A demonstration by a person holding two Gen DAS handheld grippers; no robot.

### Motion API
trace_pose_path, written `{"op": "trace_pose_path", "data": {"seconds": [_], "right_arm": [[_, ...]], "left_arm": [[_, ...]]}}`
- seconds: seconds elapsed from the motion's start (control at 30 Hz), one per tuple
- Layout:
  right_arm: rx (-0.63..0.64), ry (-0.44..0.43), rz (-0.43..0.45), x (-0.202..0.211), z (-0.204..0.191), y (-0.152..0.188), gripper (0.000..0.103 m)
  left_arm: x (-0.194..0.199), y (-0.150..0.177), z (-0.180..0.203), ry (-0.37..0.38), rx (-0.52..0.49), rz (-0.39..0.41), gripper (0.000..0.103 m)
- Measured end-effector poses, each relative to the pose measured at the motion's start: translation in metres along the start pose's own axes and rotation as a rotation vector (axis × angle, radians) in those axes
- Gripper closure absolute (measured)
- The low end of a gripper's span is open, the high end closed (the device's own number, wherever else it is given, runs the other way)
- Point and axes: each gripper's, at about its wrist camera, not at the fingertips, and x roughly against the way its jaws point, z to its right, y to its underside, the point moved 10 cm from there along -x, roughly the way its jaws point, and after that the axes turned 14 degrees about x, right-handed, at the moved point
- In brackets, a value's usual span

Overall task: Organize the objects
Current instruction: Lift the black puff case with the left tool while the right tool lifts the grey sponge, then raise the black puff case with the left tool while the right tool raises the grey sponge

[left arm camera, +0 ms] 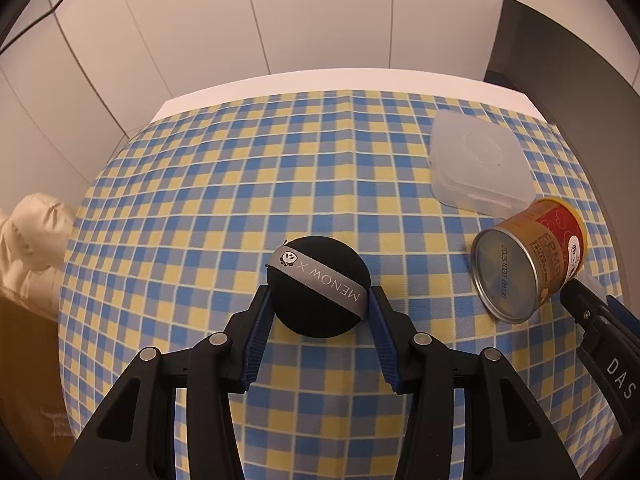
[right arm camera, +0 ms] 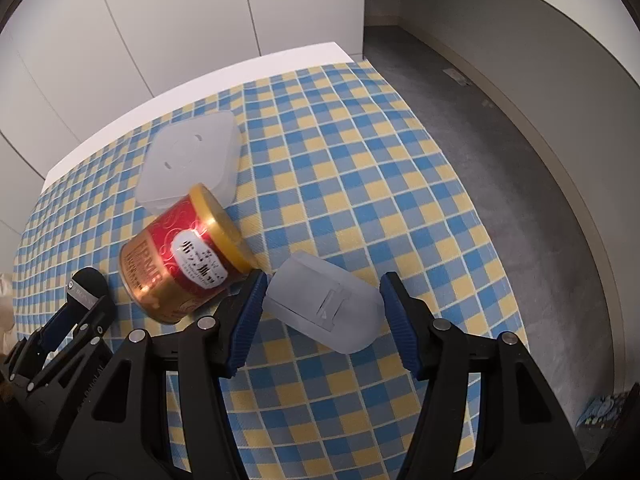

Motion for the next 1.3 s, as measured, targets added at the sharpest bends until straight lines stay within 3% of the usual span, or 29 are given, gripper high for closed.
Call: {"op": "trace_pose_path", "data": {"seconds": [0.33,0.63,1.03,1.3], "right_arm": [[0.052,-0.034,0.029,0.033,-0.011,-0.013,0.042],[0.109,-0.037,0.052,0.079,-0.028,-0.032,0.042],[0.171,-0.031,0.126,0.162,-0.045,-0.067,0.042],[0.196,-0.043,0.181,0.226,-0.057,-0.089,0.042]], "left_arm": [[0.031,-0.008,-0.031,-0.017,0.006,-0.014,0.055],[0.080,-0.038,-0.050,-0.020,0.035,0.019,0.055],[0.171,-0.076,-0.060,0.001,0.061,0.103,0.055],[0.237,-0.084,-0.065,0.054,0.067,0.145,0.055]]}}
